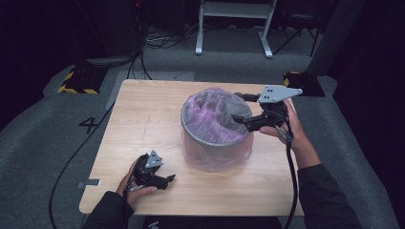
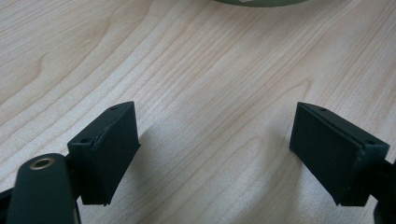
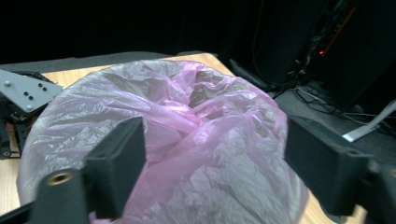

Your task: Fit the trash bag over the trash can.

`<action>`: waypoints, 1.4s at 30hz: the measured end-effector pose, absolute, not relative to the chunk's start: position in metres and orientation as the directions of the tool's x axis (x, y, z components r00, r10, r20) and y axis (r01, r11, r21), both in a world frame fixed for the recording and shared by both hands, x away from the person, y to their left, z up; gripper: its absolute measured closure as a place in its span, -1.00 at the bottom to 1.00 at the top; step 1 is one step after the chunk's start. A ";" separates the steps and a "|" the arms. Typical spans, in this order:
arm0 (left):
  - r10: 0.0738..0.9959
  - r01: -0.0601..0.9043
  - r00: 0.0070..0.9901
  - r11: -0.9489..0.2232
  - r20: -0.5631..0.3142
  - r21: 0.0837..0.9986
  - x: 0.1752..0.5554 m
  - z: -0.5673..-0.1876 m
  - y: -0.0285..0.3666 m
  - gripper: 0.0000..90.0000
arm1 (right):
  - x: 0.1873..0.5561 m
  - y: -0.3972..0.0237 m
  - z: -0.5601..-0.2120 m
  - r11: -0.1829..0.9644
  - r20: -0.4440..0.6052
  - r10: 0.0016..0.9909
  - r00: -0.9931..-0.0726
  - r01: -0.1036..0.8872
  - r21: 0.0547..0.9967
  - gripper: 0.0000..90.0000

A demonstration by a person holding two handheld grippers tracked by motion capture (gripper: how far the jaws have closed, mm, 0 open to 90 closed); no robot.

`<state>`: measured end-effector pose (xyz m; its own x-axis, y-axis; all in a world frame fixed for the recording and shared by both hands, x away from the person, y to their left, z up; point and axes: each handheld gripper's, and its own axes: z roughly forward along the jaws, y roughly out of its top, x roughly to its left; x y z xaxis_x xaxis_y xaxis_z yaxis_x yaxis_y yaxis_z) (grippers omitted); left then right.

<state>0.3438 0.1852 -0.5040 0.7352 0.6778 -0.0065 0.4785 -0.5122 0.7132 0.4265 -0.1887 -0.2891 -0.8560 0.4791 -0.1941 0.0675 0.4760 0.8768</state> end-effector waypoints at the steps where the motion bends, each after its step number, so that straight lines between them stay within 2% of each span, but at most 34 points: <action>1: 0.678 0.478 0.735 -0.512 -0.007 0.713 0.344 -0.504 0.185 -0.66 | 0.428 -0.186 -0.290 0.483 -0.194 0.473 -0.859 0.069 0.873 -0.47; 19: 0.669 0.473 0.743 -0.518 -0.008 0.713 0.343 -0.504 0.185 -0.66 | 0.439 -0.153 -0.301 0.551 -0.177 0.396 -0.901 0.080 0.830 -0.49; 31: 0.664 0.469 0.748 -0.522 -0.006 0.713 0.343 -0.504 0.185 -0.66 | 0.445 -0.136 -0.317 0.678 -0.181 0.357 -0.916 0.122 0.724 -0.51; 42: 0.663 0.469 0.749 -0.521 -0.007 0.713 0.343 -0.504 0.185 -0.67 | 0.453 -0.130 -0.326 0.739 -0.155 0.349 -0.924 0.170 0.652 -0.54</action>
